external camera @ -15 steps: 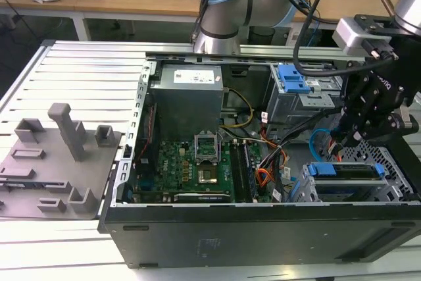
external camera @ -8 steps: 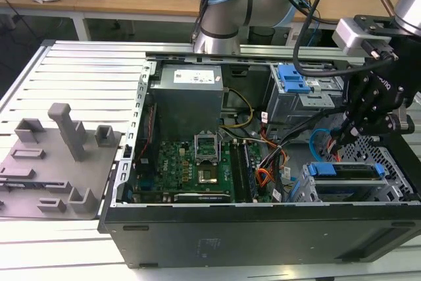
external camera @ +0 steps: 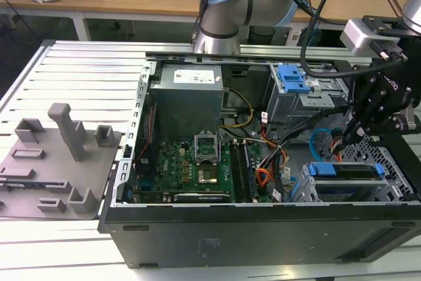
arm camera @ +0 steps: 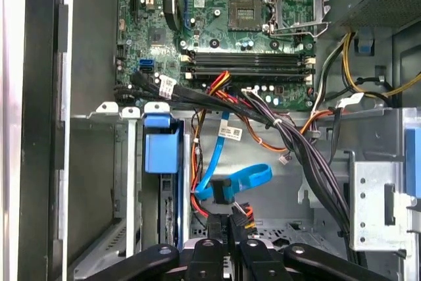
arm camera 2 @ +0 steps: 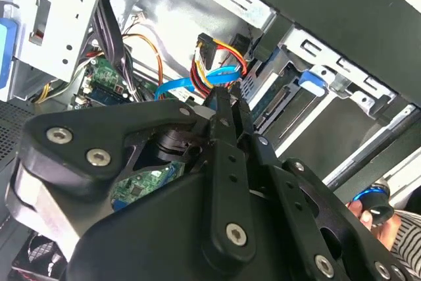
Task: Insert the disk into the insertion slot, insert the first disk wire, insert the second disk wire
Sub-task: 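Insert the first disk wire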
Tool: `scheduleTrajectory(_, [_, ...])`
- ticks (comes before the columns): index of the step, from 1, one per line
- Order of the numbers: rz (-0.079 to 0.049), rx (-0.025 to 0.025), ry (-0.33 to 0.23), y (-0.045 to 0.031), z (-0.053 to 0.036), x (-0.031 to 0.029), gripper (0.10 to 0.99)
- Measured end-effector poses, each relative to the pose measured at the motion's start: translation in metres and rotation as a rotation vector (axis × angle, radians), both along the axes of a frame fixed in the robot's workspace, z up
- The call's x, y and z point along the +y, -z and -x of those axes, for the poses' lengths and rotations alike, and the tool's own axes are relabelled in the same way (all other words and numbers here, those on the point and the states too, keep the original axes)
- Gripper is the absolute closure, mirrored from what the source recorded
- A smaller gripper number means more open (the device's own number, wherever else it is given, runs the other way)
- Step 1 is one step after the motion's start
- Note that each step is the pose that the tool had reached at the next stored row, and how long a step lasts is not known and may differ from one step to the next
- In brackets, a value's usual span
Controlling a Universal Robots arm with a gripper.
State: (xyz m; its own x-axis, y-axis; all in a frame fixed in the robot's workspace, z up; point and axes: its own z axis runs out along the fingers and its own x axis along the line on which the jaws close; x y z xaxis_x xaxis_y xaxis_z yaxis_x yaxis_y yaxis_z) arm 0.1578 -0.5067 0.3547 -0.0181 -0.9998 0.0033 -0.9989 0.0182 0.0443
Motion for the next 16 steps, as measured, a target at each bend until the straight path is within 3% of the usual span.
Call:
scheduleTrajectory(5, [0.000, 0.0000, 0.000, 0.0000, -0.0002, -0.0016, 0.922])
scheduleTrajectory(16, [0.000, 0.0000, 0.000, 0.0008, -0.0002, -0.0313, 0.922])
